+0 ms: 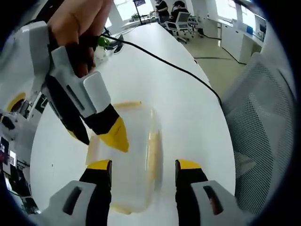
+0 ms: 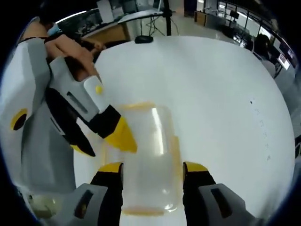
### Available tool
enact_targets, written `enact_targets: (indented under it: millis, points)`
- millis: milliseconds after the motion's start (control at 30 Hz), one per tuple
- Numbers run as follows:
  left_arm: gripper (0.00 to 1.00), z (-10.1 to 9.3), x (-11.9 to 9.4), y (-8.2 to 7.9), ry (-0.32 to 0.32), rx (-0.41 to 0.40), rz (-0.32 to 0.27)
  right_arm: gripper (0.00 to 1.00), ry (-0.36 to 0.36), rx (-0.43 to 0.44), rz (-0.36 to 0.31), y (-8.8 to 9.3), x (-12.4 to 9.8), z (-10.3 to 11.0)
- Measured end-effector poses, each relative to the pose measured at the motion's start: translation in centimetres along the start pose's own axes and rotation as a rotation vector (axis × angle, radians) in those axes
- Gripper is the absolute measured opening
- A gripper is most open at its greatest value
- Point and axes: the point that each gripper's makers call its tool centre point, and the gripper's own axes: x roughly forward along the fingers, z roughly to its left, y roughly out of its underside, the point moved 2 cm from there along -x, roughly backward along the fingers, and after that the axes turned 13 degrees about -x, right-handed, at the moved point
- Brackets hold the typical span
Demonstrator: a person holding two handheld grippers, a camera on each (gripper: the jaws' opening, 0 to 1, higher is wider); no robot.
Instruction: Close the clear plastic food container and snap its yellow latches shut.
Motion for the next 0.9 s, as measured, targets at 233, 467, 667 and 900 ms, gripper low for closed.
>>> enact_targets:
  millis: [233, 467, 667, 900]
  points:
    - [0.62, 1.0, -0.5, 0.5, -0.006, -0.024, 0.004, 0.52, 0.017, -0.016, 0.011, 0.7, -0.9, 0.4]
    - [0.68, 2.0, -0.6, 1.4, 0.002, -0.02, 0.022, 0.55, 0.024, -0.017, 0.016, 1.4, -1.4, 0.7]
    - [0.73, 2.6, -0.6, 1.5, 0.006, -0.025, 0.021, 0.58, 0.035, -0.035, 0.021, 1.6, -1.6, 1.2]
    - [0.8, 3.8, -0.4, 1.9, -0.002, -0.026, 0.032, 0.59, 0.04, -0.068, 0.057, 2.3, -1.6, 2.1]
